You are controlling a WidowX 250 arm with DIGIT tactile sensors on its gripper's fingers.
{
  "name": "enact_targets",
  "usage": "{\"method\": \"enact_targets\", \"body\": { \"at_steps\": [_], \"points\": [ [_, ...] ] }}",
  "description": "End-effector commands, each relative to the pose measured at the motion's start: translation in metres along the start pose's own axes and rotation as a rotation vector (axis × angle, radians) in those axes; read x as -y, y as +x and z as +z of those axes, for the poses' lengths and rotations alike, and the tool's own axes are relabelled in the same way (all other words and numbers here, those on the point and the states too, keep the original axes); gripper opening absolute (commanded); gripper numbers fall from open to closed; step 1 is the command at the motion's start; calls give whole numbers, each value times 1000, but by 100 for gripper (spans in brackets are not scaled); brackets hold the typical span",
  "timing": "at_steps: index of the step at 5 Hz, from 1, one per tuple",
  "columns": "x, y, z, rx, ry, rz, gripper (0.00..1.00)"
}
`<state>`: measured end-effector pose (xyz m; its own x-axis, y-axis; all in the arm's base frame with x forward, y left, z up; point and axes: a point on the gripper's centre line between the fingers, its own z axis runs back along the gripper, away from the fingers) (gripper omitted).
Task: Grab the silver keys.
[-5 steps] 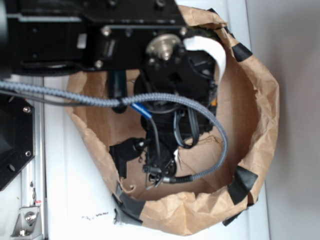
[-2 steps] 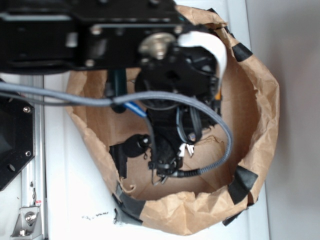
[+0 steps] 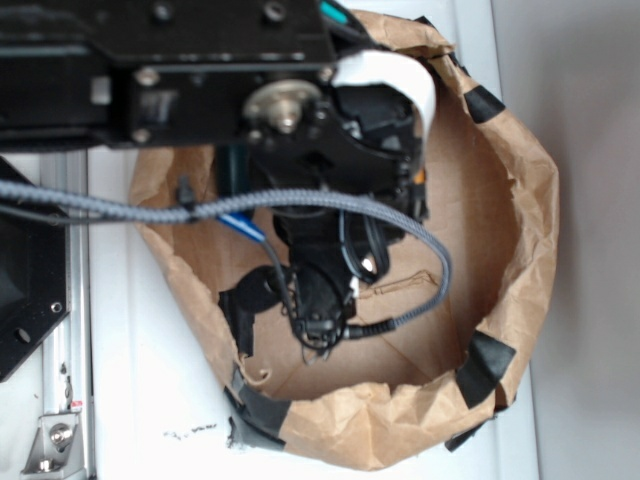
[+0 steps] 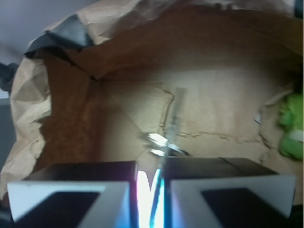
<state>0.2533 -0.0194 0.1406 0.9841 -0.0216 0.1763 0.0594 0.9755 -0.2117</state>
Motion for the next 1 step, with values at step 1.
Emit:
{"method": "enact_targets", "body": {
  "at_steps": [1],
  "points": [
    [9,9,16,9,48,41,0]
  ]
}}
